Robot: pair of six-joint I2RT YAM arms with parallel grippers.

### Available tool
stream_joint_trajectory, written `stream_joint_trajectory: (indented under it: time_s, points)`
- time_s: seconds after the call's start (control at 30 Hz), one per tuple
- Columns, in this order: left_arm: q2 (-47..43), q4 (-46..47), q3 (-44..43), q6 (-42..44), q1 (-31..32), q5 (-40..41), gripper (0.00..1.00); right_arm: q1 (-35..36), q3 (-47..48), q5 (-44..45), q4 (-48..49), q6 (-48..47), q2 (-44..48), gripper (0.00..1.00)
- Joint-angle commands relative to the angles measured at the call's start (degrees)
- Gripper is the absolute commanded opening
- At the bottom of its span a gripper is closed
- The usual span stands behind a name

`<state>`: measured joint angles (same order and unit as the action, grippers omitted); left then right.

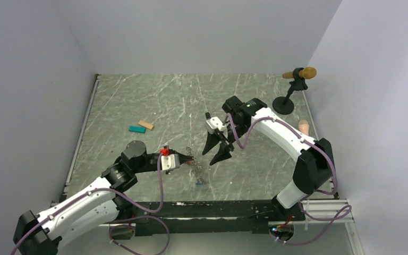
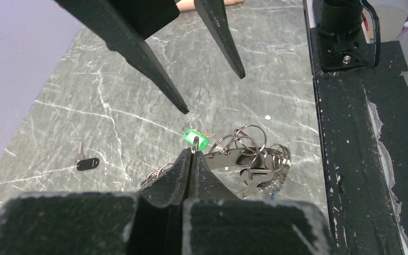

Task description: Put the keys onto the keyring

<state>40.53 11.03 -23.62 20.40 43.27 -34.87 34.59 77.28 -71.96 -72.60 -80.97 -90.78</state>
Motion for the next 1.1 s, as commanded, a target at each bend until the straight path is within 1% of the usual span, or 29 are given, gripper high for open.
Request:
stream_joint_trajectory:
  time_s: [0.0,0.13,0.23,0.37,0.47,0.5,0.7,0.87,0.93,1.07]
  points:
    - [0.5,-4.4,-5.1,6.0,1.3,2.0,0.00,0.1,0.5,0.2,9.2,7.3,3.3,0.54]
    - [0.8,-7.9,-7.4,7.4,2.2,3.0,0.00,1.9,-0.4,6.1,19.2,17.1,4.5,0.51]
    - [1.3,-10.8,-9.4,8.4,2.7,3.9,0.00,4.0,0.2,9.0,22.0,21.9,3.9,0.46]
    - [1.6,-13.2,-11.0,7.4,2.8,5.2,0.00,6.2,0.5,11.4,24.0,24.7,3.5,0.43]
    - [1.6,-12.7,-11.4,4.2,2.7,5.3,0.00,6.8,0.8,11.4,23.9,25.1,3.7,0.41]
    - [1.2,-11.7,-10.9,2.9,2.8,5.3,0.00,6.8,0.7,11.4,24.0,25.2,3.8,0.40]
    - [-1.6,2.5,-3.7,-7.7,2.2,6.1,0.00,6.8,0.2,9.3,23.8,25.3,4.2,0.33]
    - [-1.8,14.1,1.8,-16.7,2.1,9.0,0.00,6.8,0.2,7.9,23.8,25.6,4.1,0.30]
    - [-1.5,17.5,3.4,-19.5,2.1,10.6,0.00,6.8,0.1,7.4,23.9,25.8,4.2,0.28]
    - [-1.8,23.6,6.3,-24.7,2.1,13.8,0.00,6.8,-0.6,7.4,24.9,26.8,4.0,0.27]
